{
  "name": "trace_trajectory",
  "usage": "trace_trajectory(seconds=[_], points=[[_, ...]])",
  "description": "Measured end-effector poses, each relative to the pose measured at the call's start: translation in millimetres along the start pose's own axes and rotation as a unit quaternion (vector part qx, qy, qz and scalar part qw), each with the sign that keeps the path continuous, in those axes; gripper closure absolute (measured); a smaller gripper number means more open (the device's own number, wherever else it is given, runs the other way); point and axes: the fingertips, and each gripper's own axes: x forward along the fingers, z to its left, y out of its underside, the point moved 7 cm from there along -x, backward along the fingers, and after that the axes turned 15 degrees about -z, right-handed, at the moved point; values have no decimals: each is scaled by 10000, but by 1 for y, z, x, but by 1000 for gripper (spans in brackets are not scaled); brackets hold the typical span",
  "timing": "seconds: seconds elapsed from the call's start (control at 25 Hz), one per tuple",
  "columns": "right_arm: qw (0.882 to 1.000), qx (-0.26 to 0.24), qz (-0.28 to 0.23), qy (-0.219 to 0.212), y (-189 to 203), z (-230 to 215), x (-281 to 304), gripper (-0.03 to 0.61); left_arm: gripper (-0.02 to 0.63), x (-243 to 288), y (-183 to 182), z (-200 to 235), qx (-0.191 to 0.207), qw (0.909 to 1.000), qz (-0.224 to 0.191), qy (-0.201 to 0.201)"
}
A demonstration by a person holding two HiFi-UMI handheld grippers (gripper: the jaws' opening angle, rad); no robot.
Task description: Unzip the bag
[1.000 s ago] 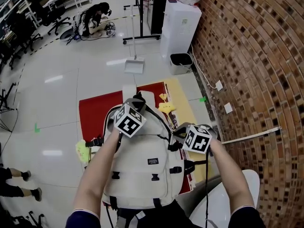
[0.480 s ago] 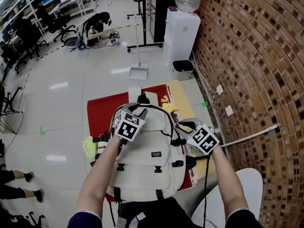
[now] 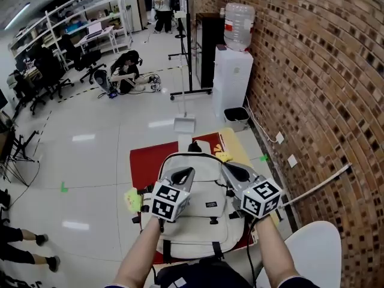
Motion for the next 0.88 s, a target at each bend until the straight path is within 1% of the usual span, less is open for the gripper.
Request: trace_trajectory(seconds=[0.12,0.24,0.44,0.56,0.68,0.88], points=[[9995,68,-294,79,-11,23,7,574,609,-23,-11,-7,-286,9987,-430,-56],[9993,116,-359,45,-10,51,8,575,609,-48,-15,-14,-522,9966,-633,-87],[9994,-194,-244,-162,-5,87,15,574,609,-68,-27,-15,-604,9943,-881,-20],[9989,-398,-121,-214,-2,99,18,574,609,-73,-32,-15,-519,9939,-968,42],[9986,-481,-64,-229,-3,105,20,574,609,-76,-37,-14,-476,9939,-994,73],[9987,-482,-21,-156,-4,105,18,574,609,-76,-38,-14,-475,9935,-1028,79]])
